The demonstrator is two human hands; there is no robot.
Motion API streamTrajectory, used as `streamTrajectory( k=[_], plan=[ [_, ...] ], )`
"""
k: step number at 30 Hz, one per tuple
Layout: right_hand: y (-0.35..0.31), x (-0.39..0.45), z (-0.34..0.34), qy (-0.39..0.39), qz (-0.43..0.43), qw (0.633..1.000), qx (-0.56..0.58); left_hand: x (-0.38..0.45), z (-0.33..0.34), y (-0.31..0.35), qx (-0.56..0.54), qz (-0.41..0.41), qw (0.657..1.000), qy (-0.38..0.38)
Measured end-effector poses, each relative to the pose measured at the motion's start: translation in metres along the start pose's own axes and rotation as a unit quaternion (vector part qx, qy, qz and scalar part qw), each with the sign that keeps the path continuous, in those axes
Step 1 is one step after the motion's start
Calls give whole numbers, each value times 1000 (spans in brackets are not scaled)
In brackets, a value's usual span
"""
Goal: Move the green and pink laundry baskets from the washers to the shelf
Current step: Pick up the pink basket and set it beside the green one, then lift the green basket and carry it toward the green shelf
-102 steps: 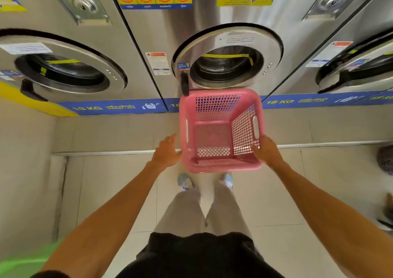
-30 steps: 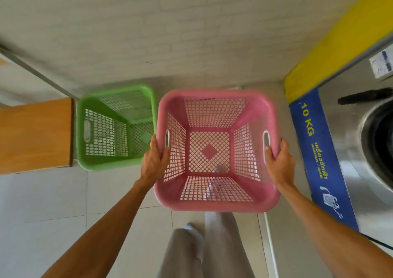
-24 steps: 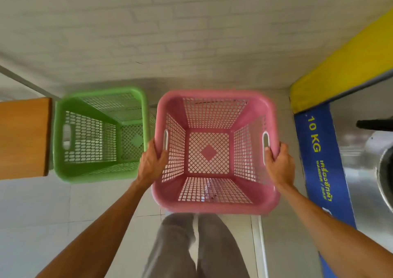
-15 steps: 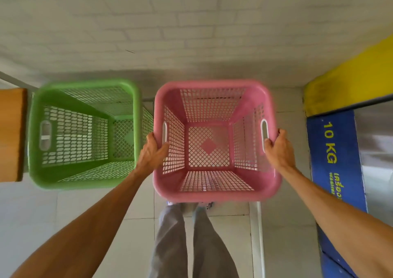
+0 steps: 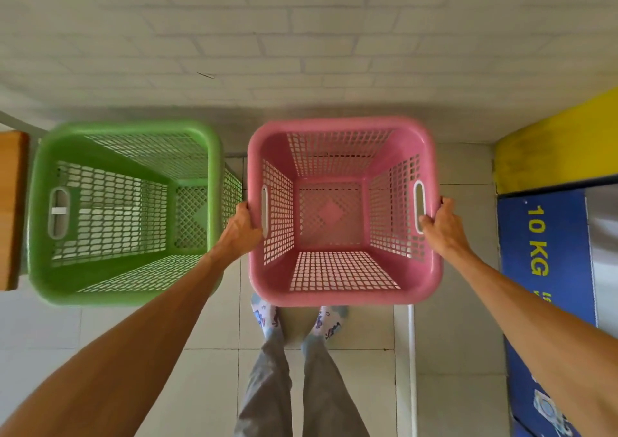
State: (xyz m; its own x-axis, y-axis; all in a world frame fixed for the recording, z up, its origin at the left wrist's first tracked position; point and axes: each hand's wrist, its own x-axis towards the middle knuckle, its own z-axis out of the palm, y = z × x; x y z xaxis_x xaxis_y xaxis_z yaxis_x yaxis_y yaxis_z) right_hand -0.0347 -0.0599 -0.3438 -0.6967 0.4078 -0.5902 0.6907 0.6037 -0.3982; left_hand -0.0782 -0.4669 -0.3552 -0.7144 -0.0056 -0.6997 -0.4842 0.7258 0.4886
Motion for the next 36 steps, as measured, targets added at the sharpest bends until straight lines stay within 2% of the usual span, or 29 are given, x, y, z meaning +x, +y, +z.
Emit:
streamTrajectory(
  k=[7, 11, 14, 19, 24, 27, 31, 36],
  plan=[
    [-11, 0, -12, -35, 50, 998, -30, -1, -4, 17, -14, 11, 1000, -14],
    [-30, -23, -13, 11, -57, 996, -62, -25, -14, 27, -18, 55, 998, -15],
    [-52, -43, -5, 41, -118, 975, -186, -46, -32, 33, 55, 78, 995, -5],
    [-115, -82, 26, -7, -159, 959, -234, -73, -82, 24, 118, 81, 989, 36],
    [-182, -121, 75, -48, -244, 940, -232, -86, -145, -25, 154, 81, 977, 127],
    [-221, -139, 108, -52, -279, 928, -241, -89, -184, -74, 159, 65, 974, 150],
    [-268, -159, 152, -53, -287, 925, -245, -93, -237, -143, 162, 30, 975, 152],
    [-318, -183, 210, -61, -238, 951, -190, -84, -293, -200, 151, 15, 975, 164]
  ],
)
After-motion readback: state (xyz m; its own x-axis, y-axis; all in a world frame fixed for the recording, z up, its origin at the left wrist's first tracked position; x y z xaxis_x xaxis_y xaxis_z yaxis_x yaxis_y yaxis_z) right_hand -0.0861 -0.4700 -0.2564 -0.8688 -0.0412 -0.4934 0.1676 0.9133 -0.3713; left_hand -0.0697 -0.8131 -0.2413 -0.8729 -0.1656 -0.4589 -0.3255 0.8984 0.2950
